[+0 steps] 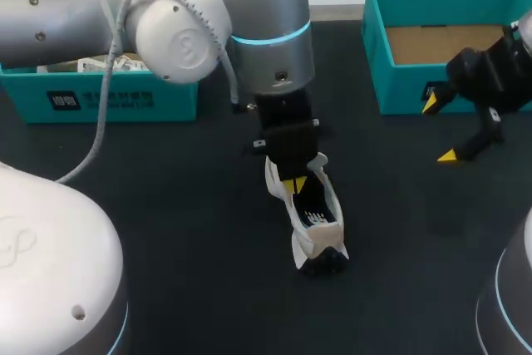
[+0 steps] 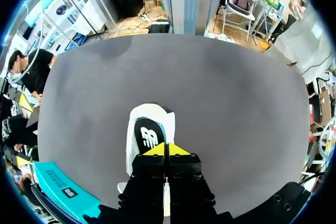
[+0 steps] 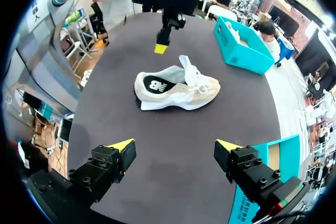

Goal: Take the shoe out of the shoebox, open the shoe tongue, remove and reinsert the insole, then place the shoe into the shoebox

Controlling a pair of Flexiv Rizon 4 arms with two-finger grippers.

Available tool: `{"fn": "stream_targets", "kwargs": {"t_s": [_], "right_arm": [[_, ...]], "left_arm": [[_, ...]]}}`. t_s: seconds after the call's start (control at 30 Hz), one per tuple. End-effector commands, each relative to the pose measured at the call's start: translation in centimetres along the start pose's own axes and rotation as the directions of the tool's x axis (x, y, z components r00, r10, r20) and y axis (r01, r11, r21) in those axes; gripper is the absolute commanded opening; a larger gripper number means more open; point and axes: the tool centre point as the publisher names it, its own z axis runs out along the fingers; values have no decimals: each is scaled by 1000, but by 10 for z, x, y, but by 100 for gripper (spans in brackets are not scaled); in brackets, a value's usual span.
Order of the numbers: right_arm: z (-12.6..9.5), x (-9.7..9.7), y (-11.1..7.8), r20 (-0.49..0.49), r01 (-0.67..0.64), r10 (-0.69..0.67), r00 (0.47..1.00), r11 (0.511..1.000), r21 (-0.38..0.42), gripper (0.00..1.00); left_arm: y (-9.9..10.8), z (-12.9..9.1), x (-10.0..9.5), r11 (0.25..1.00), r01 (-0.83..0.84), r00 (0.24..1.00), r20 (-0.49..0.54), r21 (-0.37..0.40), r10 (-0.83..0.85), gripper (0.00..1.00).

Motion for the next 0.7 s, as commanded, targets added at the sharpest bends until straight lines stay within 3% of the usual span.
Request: {"fn": "stream_targets", "kwargs": {"t_s": [0.03, 0.7], "right_arm": [[0, 0, 0, 0, 0, 0, 1000, 1000, 1, 100], [0, 0, 0, 0, 0, 0, 1000, 1000, 1, 100]], "left_arm": [[5, 21, -13, 1000, 2, 1000, -30, 8, -2, 0], [28, 82, -35, 976, 74, 997, -6, -203, -76, 0]]}}
